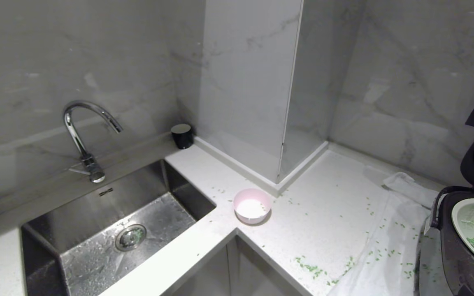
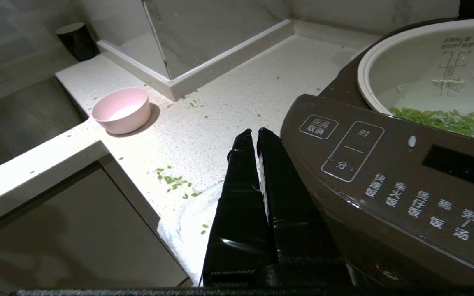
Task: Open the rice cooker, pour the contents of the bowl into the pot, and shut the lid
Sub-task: Turn on the tap
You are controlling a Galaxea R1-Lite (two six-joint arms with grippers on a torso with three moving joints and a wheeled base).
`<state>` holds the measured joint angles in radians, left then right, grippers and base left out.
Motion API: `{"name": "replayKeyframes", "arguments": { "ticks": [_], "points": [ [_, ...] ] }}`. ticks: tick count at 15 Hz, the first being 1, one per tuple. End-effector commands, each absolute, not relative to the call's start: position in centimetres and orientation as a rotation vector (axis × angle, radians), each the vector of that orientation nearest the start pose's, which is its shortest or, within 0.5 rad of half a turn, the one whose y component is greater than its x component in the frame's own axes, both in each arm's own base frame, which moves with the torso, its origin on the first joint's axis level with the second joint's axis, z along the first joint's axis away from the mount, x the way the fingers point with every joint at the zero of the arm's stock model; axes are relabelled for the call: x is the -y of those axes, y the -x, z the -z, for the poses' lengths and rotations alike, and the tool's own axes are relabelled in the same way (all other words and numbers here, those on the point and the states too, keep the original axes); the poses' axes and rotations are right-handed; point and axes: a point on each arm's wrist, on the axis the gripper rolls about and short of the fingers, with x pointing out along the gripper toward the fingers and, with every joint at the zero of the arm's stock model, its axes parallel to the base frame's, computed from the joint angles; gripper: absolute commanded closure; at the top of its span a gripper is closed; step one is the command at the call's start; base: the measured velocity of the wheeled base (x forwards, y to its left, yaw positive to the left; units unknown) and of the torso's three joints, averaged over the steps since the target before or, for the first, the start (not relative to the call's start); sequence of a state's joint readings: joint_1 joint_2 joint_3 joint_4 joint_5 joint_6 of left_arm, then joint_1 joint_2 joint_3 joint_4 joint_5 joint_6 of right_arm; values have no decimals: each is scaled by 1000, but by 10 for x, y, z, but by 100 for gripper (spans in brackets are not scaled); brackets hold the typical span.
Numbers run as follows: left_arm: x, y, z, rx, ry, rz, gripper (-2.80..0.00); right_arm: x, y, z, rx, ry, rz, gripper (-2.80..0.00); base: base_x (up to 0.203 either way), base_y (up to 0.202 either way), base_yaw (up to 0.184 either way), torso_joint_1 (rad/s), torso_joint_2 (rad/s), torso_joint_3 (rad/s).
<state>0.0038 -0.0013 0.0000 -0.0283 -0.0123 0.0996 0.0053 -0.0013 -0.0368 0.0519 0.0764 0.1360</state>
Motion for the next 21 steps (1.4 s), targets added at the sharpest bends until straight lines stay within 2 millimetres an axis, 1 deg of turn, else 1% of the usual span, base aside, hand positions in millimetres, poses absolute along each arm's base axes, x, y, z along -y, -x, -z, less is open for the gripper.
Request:
{"name": "replayKeyframes", "arguments": {
  "ticks": [1, 3, 5, 6, 7, 8, 9, 12, 13, 14, 18, 19, 21],
  "points": [
    [0, 22, -75, 13, -97, 4, 0, -2, 26, -80, -20, -142, -82, 0, 0, 0, 0, 0, 0, 0],
    [0, 23, -78, 6, -96, 2, 0, -2, 26, -80, -25, -202, -82, 0, 0, 0, 0, 0, 0, 0],
    [0, 18, -99, -34, -74, -1, 0, -2, 26, -79, -34, -343, -78, 0, 0, 0, 0, 0, 0, 0],
    [0, 12, -112, -65, -52, -3, 0, -2, 25, -78, -38, -388, -75, 0, 0, 0, 0, 0, 0, 0],
    [0, 4, -125, -101, -35, -5, 0, -2, 25, -78, -37, -389, -74, 0, 0, 0, 0, 0, 0, 0],
    [0, -6, -138, -124, -22, -7, 0, -1, 25, -78, -34, -362, -72, 0, 0, 0, 0, 0, 0, 0],
    [0, -15, -150, -123, -14, -8, 0, -1, 25, -78, -27, -286, -75, 0, 0, 0, 0, 0, 0, 0],
    [-1, -33, -191, -54, -10, -26, 0, -2, 26, -81, 1, 54, -86, 0, 0, 0, 0, 0, 0, 0],
    [-2, -37, -198, -43, -10, -47, 0, -2, 26, -82, 9, 142, -96, 0, 0, 0, 0, 0, 0, 0],
    [-2, -40, -202, -44, -10, -57, 0, -2, 26, -82, 9, 173, -117, 0, 0, 0, 0, 0, 0, 0],
    [-2, -46, -210, -49, -9, -60, 0, -1, 26, -80, -15, 88, -71, 0, 0, 0, 0, 0, 0, 0],
    [-2, -46, -210, -49, -10, -61, 0, 0, 24, -75, -34, 99, -14, 0, 0, 0, 0, 0, 0, 0],
    [-3, -45, -210, -45, -10, -68, 0, -1, 24, -75, -21, 162, -54, 0, 0, 0, 0, 0, 0, 0]
  ]
}}
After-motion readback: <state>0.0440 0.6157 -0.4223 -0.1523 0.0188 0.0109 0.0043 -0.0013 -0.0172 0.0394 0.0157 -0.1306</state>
